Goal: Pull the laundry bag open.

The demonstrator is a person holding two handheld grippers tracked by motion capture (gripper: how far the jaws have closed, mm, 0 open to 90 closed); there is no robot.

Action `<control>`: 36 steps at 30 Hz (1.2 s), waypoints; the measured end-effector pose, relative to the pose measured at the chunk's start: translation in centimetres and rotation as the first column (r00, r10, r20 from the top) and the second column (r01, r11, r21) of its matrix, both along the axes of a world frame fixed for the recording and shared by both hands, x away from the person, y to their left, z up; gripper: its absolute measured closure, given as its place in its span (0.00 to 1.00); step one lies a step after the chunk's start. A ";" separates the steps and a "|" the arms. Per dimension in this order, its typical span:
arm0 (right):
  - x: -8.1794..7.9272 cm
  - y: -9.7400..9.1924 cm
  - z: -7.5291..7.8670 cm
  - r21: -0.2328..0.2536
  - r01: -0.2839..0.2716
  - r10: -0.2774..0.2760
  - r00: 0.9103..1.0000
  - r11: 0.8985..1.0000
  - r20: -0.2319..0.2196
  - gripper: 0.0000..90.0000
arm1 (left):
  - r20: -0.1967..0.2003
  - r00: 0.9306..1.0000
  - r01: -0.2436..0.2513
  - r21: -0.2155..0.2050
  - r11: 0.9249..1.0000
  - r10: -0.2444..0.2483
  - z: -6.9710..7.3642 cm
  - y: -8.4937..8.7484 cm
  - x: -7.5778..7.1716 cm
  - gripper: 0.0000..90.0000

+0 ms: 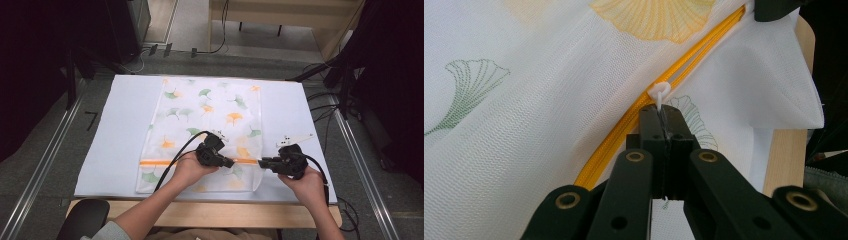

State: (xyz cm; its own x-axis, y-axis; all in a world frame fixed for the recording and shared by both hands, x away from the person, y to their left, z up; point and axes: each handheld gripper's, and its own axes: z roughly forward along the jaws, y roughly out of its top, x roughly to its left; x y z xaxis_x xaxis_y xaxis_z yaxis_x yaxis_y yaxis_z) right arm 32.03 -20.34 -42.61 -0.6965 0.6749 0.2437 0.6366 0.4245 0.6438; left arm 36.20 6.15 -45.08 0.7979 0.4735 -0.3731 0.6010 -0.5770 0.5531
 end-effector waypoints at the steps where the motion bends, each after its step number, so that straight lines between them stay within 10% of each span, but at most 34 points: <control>1: 0.0 0.0 0.0 0.001 0.001 -0.001 1.000 1.000 0.000 0.94 | 0.000 1.000 0.004 0.000 1.000 -0.004 0.0 0.0 0.0 1.00; 36: 0.1 -0.5 -0.1 0.004 0.014 -0.014 1.000 1.000 -0.007 0.94 | -0.004 1.000 -0.021 0.014 1.000 0.021 0.2 2.0 0.2 1.00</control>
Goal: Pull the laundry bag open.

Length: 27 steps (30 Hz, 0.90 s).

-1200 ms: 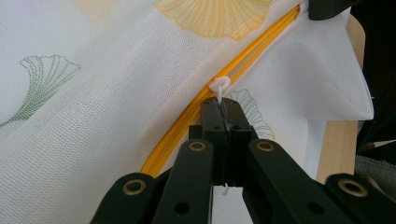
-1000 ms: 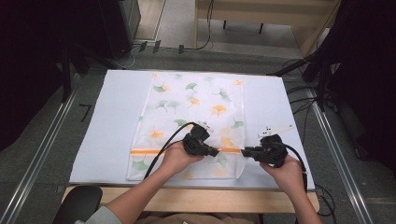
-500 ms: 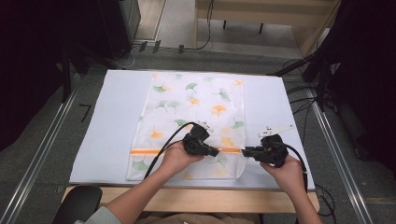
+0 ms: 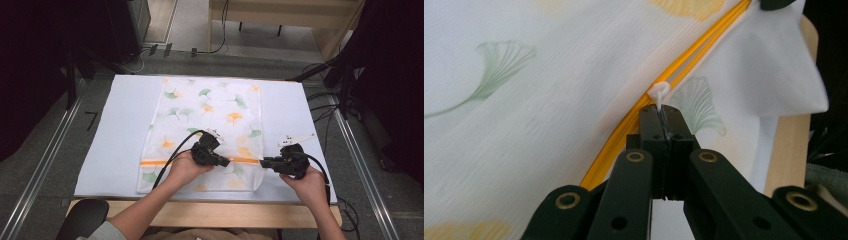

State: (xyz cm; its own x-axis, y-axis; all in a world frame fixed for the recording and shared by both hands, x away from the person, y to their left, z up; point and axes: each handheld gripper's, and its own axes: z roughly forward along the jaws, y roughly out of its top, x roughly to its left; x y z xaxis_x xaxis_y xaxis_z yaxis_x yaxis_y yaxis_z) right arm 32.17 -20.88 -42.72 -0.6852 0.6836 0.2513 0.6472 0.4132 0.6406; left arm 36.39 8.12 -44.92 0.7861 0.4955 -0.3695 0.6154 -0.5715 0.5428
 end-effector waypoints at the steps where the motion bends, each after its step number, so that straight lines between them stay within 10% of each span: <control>1: 0.0 0.0 0.0 0.000 0.000 0.000 1.000 1.000 0.001 0.94 | -0.003 1.000 -0.005 0.000 1.000 0.005 -0.1 0.3 0.0 1.00; 27: 0.2 -0.1 0.1 -0.001 -0.006 0.006 1.000 1.000 0.000 0.94 | -0.013 1.000 -0.028 -0.006 1.000 0.028 0.0 1.2 0.1 1.00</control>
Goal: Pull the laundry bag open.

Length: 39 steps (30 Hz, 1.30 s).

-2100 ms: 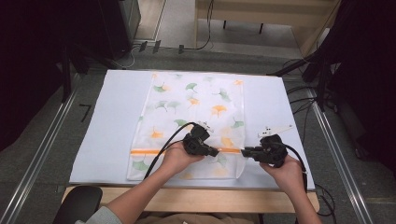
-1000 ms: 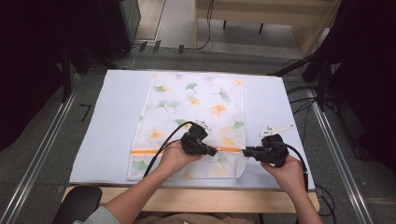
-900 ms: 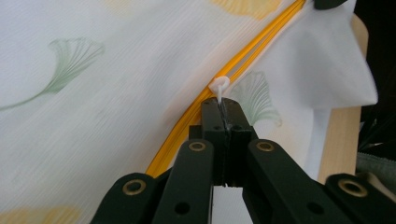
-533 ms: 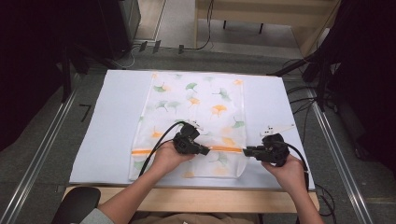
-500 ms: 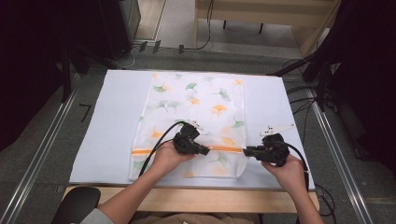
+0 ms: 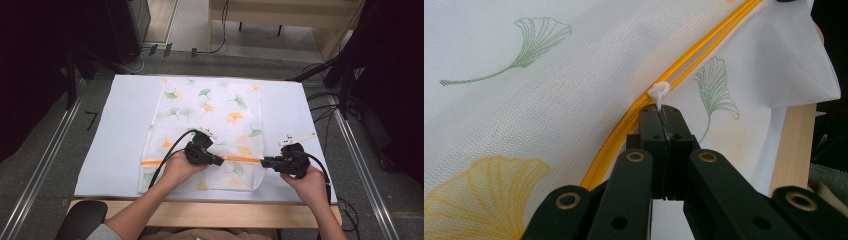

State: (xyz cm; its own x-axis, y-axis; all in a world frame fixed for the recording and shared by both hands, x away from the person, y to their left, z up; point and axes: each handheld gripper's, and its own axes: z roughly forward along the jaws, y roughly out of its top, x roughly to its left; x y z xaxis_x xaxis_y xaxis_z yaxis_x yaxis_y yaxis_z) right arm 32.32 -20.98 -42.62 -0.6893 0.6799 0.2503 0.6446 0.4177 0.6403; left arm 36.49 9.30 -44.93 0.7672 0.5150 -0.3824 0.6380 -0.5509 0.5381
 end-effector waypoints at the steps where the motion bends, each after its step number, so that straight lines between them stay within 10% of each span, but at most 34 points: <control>1: 0.0 0.0 0.0 -0.001 0.000 0.000 1.000 1.000 0.000 0.94 | 0.000 1.000 0.003 0.003 1.000 -0.003 0.0 0.1 0.0 1.00; 39: 0.4 -0.1 0.1 -0.009 -0.007 0.007 1.000 1.000 -0.006 0.94 | -0.040 0.997 -0.071 0.000 0.997 0.071 0.2 4.0 0.4 1.00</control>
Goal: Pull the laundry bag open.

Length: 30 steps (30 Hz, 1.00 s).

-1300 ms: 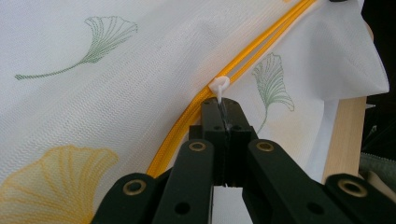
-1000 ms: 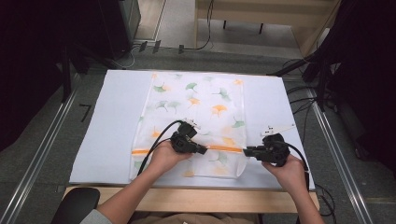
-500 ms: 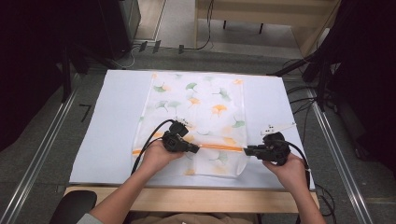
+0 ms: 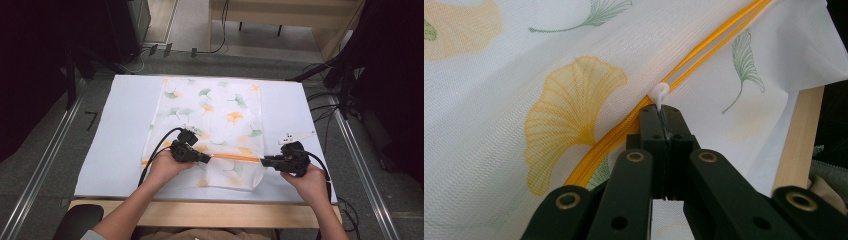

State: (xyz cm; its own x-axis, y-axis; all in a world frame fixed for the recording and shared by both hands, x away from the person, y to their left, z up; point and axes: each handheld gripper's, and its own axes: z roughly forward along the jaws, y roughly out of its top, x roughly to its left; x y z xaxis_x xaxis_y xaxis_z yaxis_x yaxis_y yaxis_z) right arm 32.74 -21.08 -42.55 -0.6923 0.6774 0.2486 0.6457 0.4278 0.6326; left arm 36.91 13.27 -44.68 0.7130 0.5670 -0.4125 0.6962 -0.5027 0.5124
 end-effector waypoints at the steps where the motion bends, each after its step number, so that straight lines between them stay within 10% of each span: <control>1: 0.0 0.0 0.0 -0.001 0.002 -0.002 1.000 1.000 -0.001 0.94 | 0.001 1.000 -0.003 -0.003 1.000 0.003 0.0 0.0 0.0 1.00; 30: 0.2 -0.1 0.0 0.001 0.000 0.000 1.000 1.000 -0.010 0.93 | -0.001 1.000 -0.029 0.033 0.999 0.029 0.2 1.8 0.0 1.00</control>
